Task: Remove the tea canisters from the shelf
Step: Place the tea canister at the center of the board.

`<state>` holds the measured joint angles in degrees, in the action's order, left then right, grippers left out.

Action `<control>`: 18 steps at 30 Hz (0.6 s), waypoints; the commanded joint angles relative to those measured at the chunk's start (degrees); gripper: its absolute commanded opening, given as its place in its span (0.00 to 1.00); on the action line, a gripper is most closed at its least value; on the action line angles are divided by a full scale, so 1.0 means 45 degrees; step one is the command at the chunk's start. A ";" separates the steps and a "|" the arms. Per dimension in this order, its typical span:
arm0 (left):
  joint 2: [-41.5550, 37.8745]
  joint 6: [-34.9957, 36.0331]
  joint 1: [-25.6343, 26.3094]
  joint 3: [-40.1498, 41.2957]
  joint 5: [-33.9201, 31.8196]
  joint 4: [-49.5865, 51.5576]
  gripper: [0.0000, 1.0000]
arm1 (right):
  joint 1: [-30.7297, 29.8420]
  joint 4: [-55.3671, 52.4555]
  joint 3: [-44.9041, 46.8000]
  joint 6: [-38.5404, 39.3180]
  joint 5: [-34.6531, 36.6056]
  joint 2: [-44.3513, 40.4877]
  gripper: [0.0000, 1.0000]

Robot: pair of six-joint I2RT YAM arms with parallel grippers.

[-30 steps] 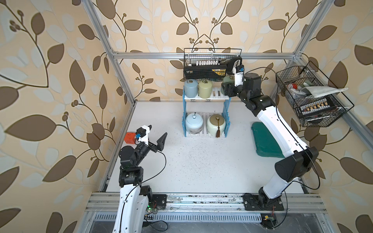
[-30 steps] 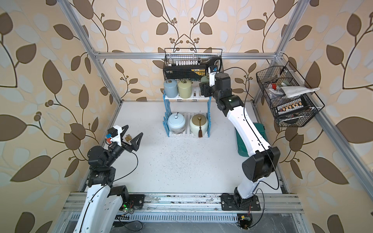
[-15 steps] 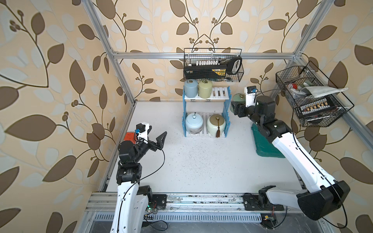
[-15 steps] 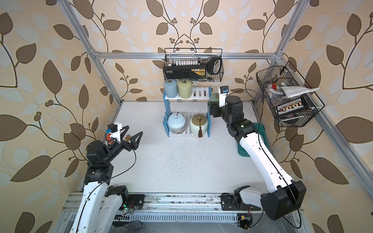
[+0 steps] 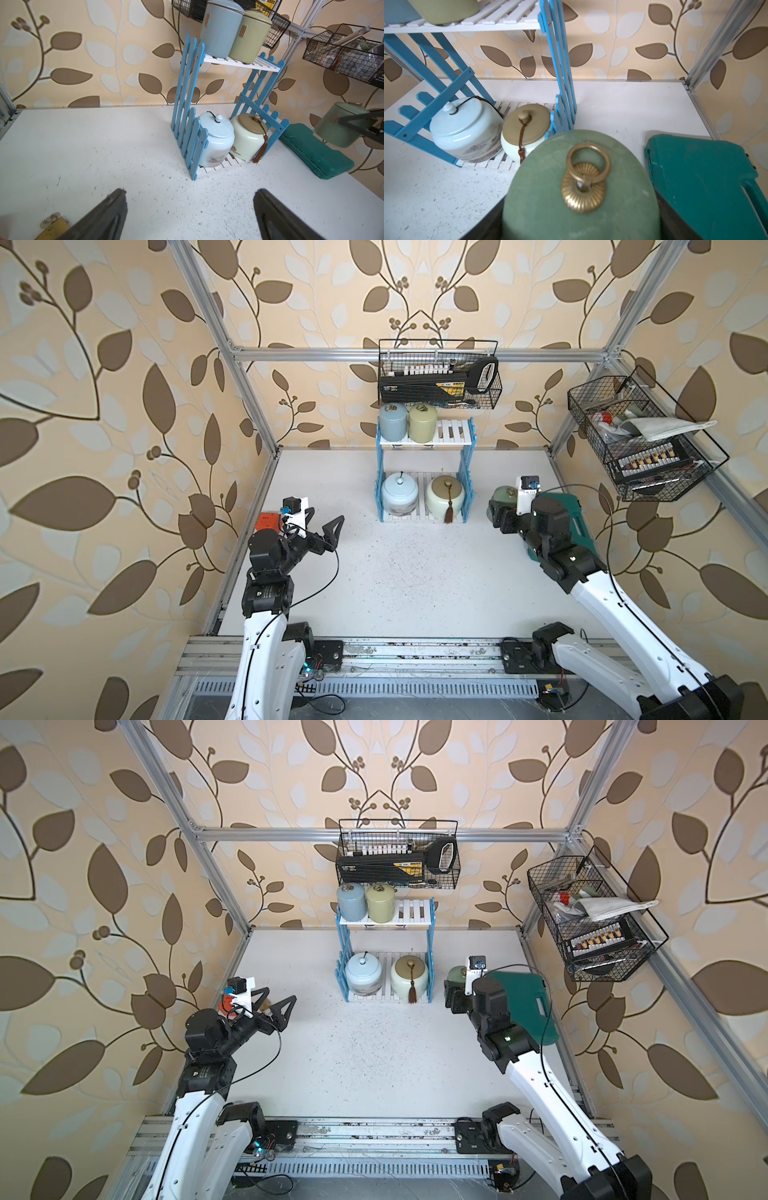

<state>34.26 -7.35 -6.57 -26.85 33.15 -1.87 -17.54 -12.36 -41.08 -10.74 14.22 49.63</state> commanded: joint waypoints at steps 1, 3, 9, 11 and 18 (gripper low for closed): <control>-0.0016 -0.0009 -0.0239 -0.0019 -0.0100 -0.0740 0.99 | 0.0030 0.1358 0.0879 -0.0611 0.0916 -0.1323 0.00; 0.0004 -0.0011 -0.0304 -0.0063 -0.0098 -0.0650 0.99 | 0.0031 0.1435 0.1578 -0.0860 0.1037 -0.1902 0.00; 0.0096 -0.0185 -0.0608 -0.0079 0.0032 -0.0586 0.99 | 0.0030 0.1824 0.3224 -0.1551 0.1306 -0.2715 0.00; 0.0131 -0.0182 -0.0715 -0.0068 0.0056 -0.0544 0.99 | 0.0030 0.1959 0.3609 -0.1644 0.1561 -0.3018 0.00; 0.0534 -0.0153 -0.0862 -0.0465 0.0076 0.0622 0.99 | 0.0031 0.2576 0.4897 -0.2265 0.2028 -0.3982 0.00</control>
<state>35.90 -7.66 -9.80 -26.92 33.12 -0.51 -17.50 -8.62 -19.57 -18.55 20.51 33.89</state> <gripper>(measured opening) 0.987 0.774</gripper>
